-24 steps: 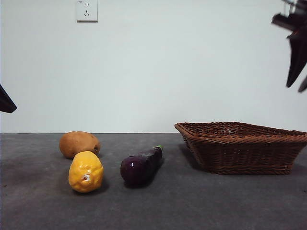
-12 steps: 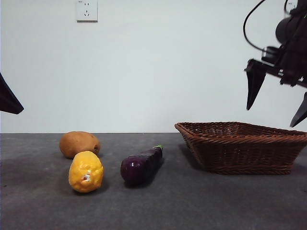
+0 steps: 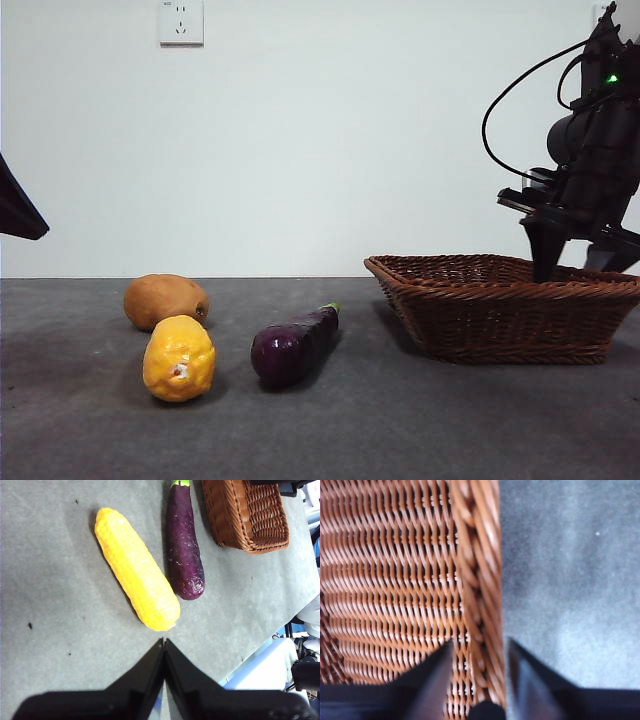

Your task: Help me put the vegetables on the table into the basket

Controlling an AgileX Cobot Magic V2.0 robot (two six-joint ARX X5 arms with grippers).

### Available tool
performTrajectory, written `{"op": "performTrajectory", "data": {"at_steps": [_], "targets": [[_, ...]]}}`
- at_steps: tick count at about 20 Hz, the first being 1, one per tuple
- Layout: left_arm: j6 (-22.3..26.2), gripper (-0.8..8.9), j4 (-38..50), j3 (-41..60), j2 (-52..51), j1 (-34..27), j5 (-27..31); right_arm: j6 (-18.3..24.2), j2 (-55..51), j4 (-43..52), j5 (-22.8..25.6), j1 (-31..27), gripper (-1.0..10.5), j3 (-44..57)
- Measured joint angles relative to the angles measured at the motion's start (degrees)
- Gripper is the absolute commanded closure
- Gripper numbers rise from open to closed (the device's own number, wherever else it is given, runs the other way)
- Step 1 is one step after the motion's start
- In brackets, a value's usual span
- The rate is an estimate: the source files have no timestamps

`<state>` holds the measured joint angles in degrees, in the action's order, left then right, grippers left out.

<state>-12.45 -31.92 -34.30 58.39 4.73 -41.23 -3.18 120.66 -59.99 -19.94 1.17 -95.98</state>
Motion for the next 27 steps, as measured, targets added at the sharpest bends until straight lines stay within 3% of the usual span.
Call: {"op": "performTrajectory", "data": {"at_steps": [9, 11, 15, 18, 21, 23, 25, 27], "targets": [[-2.9, 8.19, -4.0, -0.1, 0.0, 2.6, 0.6, 1.1, -1.6, -2.1, -0.5, 0.1, 9.6, -0.1], [-3.3, 8.19, -5.1, -1.2, 0.0, 4.7, 3.0, 1.3, -4.4, -3.5, 0.2, 0.2, 9.6, -0.1], [-4.0, 8.19, -5.4, -5.6, 0.0, 10.4, 13.7, 2.0, -12.9, -6.4, 0.6, 0.1, 9.6, -0.1], [-5.9, 8.11, -8.9, -10.3, 2.2, 14.2, 15.9, 2.8, -18.6, -10.1, 0.6, 0.2, 9.6, -0.1], [-6.3, 6.72, -16.0, -17.1, 8.7, 17.5, 21.5, 3.3, -24.3, -11.6, 0.6, 0.3, 9.6, -0.1], [-6.3, 4.99, -19.5, -21.8, 14.2, 19.3, 27.0, 3.7, -27.7, -12.5, 0.6, 0.3, 9.6, -0.1], [-6.4, 3.53, -20.3, -25.9, 19.8, 20.6, 28.7, 4.1, -30.5, -12.9, 0.6, 0.3, 9.6, -0.1], [-6.7, 3.31, -20.3, -29.2, 25.1, 21.7, 28.7, 4.4, -32.2, -13.7, 0.6, 0.3, 9.6, -0.1]]}}
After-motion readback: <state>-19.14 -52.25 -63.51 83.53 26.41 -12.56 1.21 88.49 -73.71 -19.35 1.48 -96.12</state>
